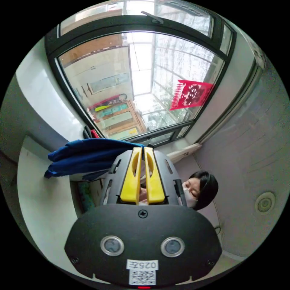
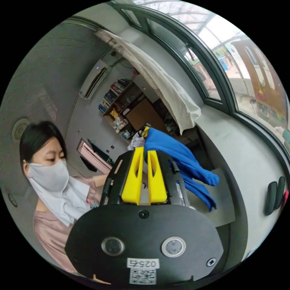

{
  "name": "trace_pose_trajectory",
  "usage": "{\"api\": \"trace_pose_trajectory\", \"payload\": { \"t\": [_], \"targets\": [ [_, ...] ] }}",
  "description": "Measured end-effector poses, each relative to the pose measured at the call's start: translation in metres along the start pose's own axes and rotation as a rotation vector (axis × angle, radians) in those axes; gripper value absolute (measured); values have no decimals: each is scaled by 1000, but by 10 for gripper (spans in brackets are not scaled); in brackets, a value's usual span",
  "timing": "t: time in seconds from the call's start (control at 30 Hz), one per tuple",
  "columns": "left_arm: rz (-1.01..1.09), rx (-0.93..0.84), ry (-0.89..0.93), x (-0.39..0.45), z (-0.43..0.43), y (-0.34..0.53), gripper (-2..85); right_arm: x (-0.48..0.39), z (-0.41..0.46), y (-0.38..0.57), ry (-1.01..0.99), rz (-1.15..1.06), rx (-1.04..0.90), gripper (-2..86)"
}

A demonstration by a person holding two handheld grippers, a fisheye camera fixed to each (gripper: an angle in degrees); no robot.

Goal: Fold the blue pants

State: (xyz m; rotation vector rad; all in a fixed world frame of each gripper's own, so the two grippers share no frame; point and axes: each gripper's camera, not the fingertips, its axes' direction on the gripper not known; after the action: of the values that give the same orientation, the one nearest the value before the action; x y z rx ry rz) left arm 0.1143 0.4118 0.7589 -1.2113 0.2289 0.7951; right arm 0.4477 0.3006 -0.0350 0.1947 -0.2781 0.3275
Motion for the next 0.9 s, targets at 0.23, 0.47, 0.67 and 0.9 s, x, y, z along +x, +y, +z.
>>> {"api": "trace_pose_trajectory", "payload": {
  "t": [0.23, 0.47, 0.67, 0.9],
  "targets": [
    [-61, -169, -213, -23, -18, 84, -17, -60, 110, 54, 37, 24, -162, -2],
    [-543, -352, -472, -196, -81, 286, -16, -61, 368, 225, 225, 220, -467, -1],
    [-709, -270, -371, -237, -125, 427, -16, -93, 508, 302, 27, 371, -599, 0],
    [-814, -274, -577, -207, -162, 532, -16, -152, 619, 314, -23, 294, -794, 10]
  ]
}}
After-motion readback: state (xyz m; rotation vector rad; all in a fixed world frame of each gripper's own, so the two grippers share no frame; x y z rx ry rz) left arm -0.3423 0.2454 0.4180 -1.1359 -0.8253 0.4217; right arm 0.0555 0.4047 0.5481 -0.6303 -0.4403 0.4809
